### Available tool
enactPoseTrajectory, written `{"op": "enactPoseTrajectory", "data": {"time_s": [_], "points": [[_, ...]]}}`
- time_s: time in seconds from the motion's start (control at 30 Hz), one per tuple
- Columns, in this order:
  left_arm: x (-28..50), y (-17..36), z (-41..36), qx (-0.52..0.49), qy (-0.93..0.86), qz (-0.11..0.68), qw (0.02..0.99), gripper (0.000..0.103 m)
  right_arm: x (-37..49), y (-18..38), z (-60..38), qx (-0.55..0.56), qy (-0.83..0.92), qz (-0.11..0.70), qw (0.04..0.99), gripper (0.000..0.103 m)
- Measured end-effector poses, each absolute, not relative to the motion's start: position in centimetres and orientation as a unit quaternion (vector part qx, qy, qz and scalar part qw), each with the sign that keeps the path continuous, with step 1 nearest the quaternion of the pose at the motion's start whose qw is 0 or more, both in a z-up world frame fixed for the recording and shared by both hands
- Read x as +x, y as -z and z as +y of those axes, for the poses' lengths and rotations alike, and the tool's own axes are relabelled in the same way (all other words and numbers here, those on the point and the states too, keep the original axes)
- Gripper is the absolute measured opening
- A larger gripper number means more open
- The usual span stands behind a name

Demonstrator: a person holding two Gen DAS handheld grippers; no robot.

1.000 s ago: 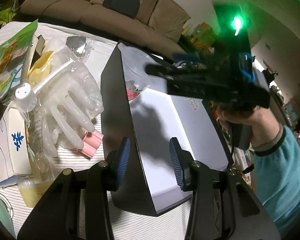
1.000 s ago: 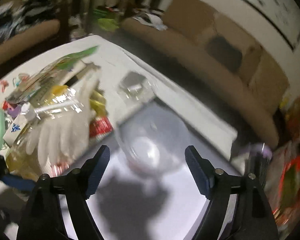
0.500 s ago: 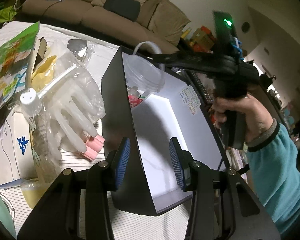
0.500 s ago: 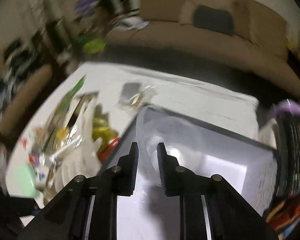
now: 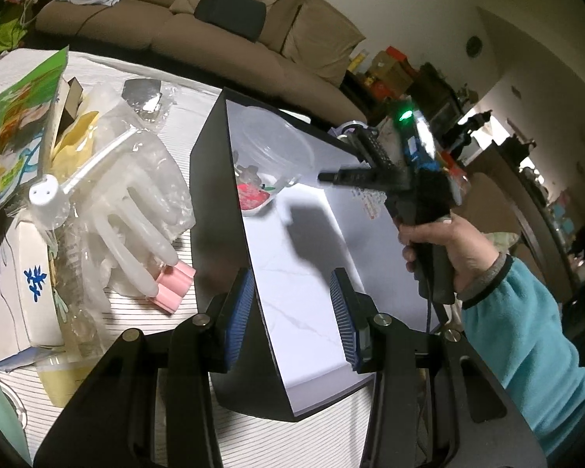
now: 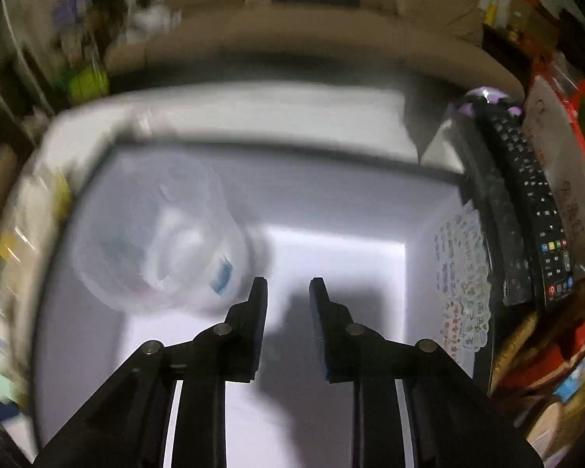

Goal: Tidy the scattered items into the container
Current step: 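Lower the cup into the box and open the right gripper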

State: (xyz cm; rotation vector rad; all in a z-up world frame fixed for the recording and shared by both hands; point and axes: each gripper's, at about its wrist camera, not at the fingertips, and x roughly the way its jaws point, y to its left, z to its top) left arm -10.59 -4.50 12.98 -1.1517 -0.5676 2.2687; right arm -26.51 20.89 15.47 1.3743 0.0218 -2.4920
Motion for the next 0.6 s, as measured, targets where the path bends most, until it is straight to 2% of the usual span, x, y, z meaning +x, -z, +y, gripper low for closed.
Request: {"op": "enactPoseTrajectory", "data": {"time_s": [0.07, 0.1, 0.13, 0.23, 0.3, 0.37, 0.4, 0.5, 0.6], "points": [[-10.5, -13.0, -4.7, -0.425, -0.839, -0.213, 0.264, 0.038, -26.3, -16.6, 21.5, 0.468, 0.866, -0.06, 0.166, 0.076], [-10.6, -13.0, -4.8, -0.425, -0.839, -0.215, 0.264, 0.038, -26.4, -16.9, 21.5, 0.472, 0.86, -0.088, 0.172, 0.084], [-10.6, -12.9, -4.9, -0.424, -0.839, -0.216, 0.264, 0.038, -26.6, -17.0, 21.3, 0.477, 0.853, -0.108, 0.18, 0.088], [-10.4, -13.0, -4.8, -0.424, -0.839, -0.213, 0.265, 0.038, -27.4, -16.5, 19.6, 0.494, 0.844, -0.101, 0.184, 0.088], [-10.2, -13.1, -4.7, -0.424, -0.84, -0.209, 0.266, 0.038, -28.1, -15.6, 18.2, 0.512, 0.833, -0.088, 0.189, 0.084], [-10.1, -13.2, -4.7, -0.423, -0.841, -0.207, 0.268, 0.038, -28.7, -14.8, 17.4, 0.519, 0.823, -0.09, 0.213, 0.066], [-10.1, -13.3, -4.8, -0.422, -0.841, -0.207, 0.268, 0.038, -28.8, -14.6, 16.9, 0.517, 0.821, -0.083, 0.226, 0.064], [-10.0, -13.3, -5.0, -0.421, -0.84, -0.208, 0.271, 0.038, -29.4, -14.6, 16.0, 0.509, 0.822, -0.06, 0.249, 0.065], [-9.9, -13.2, -5.2, -0.423, -0.84, -0.203, 0.271, 0.038, -30.7, -13.9, 16.4, 0.526, 0.802, -0.072, 0.273, 0.067]]}}
